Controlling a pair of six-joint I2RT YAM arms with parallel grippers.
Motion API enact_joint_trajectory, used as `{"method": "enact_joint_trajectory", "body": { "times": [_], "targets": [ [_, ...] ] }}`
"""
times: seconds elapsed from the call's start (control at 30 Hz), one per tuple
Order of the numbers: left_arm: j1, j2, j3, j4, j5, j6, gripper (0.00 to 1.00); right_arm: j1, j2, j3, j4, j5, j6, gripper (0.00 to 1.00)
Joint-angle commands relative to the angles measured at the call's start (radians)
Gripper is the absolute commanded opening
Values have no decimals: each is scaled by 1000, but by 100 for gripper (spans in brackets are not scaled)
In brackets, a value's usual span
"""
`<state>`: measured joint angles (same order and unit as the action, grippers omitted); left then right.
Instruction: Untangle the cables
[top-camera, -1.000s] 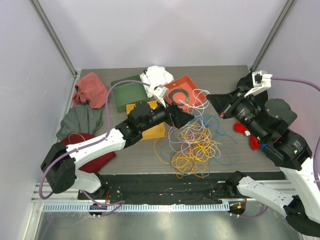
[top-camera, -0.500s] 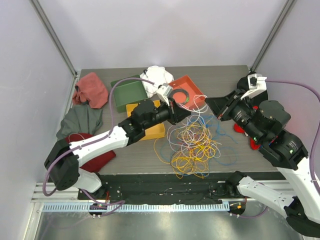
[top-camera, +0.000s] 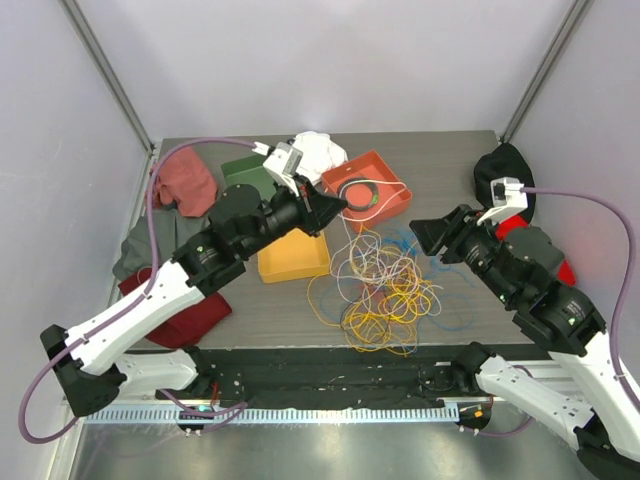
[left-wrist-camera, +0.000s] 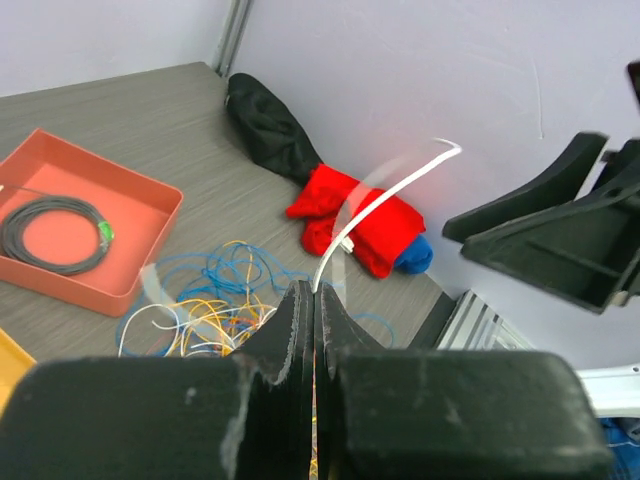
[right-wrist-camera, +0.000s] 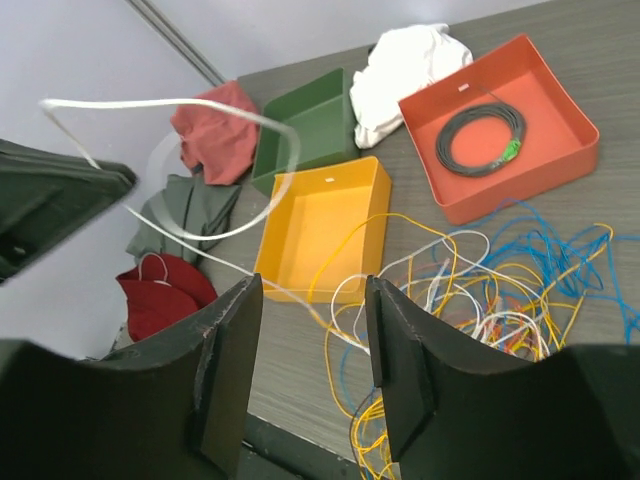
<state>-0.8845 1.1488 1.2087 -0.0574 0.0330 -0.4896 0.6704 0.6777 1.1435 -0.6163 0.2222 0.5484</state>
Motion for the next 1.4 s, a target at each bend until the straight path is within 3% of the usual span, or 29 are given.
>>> {"method": "enact_joint_trajectory", "body": {
  "times": [0.0, 0.2, 0.73, 0.97, 1.13, 1.37],
  "targets": [
    [-4, 8, 92, -108, -25, 36, 0, 4, -20, -57, 30, 13, -4, 57],
    [-4, 69, 282, -162, -27, 72, 0, 3, -50, -146, 99, -41, 12, 65],
    [-4, 305, 1023, -446, -269, 287, 0, 5, -155, -294, 118, -43, 36, 64],
    [21, 350, 1029, -603, -485, 339, 0, 5, -196, -318, 93, -15, 33, 63],
    [97, 330, 907, -662, -495, 257, 0, 5, -213, -324, 78, 3, 22, 62],
    [203, 261, 651, -590, -433, 177, 0, 3, -210, -332, 76, 12, 16, 61]
  ]
}}
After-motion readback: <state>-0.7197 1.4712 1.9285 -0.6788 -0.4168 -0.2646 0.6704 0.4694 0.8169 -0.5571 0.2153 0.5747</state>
